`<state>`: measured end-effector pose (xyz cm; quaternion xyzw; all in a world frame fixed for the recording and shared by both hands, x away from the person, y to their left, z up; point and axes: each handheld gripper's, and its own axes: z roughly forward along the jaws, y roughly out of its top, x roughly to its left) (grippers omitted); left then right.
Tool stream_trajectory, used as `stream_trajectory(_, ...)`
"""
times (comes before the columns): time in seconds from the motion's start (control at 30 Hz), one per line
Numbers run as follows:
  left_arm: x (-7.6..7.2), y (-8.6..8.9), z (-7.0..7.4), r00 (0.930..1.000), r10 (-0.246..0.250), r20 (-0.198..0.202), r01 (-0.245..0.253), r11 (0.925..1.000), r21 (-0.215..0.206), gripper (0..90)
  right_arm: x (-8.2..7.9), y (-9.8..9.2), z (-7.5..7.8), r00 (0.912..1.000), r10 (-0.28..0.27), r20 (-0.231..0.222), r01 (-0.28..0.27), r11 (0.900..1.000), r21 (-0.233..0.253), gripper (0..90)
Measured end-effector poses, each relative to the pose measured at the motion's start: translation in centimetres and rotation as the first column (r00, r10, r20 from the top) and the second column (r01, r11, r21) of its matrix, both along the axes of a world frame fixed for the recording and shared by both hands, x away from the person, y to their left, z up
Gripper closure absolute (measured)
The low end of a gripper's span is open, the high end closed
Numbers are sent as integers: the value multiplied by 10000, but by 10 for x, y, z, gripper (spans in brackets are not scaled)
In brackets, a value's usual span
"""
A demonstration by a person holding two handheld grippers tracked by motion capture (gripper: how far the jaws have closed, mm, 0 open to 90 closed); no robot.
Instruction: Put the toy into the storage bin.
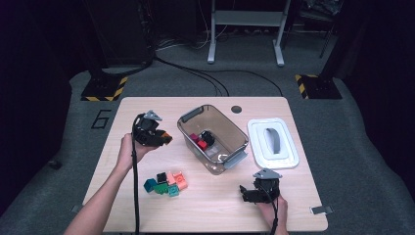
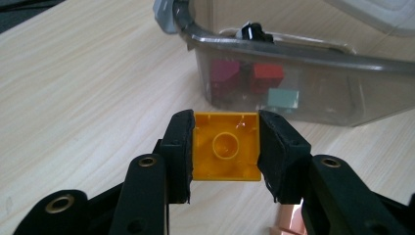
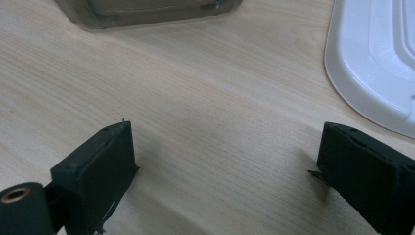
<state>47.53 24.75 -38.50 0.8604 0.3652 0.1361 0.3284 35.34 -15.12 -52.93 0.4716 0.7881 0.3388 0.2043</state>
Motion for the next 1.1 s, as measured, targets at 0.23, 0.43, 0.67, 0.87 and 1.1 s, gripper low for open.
stream_trajectory(0.23, 4, -10, 16, 9996, -107, 272, 107, 9999, -11, 592, 0, 0, 0, 10000, -1, 2, 1, 10000, 2, 63)
stream_trajectory(0.43, 10, -21, 27, 9986, -195, 482, 196, 9998, -10, 591, 0, 0, 0, 10000, 1, 0, -1, 10000, 1, 63)
stream_trajectory(0.67, 15, -33, 36, 9975, -341, 611, 342, 9994, -3, 591, 0, 0, 0, 10000, 0, 10, 0, 10000, 4, 63)
stream_trajectory(0.87, 20, -45, 39, 9968, -454, 654, 454, 9990, 11, 591, 0, 0, 0, 10000, -6, 9, 6, 10000, 4, 64)
stream_trajectory(1.1, 27, -63, 38, 9971, -592, 471, 591, 9982, 51, 591, 0, 0, 0, 10000, -2, 18, 2, 10000, -16, 64)
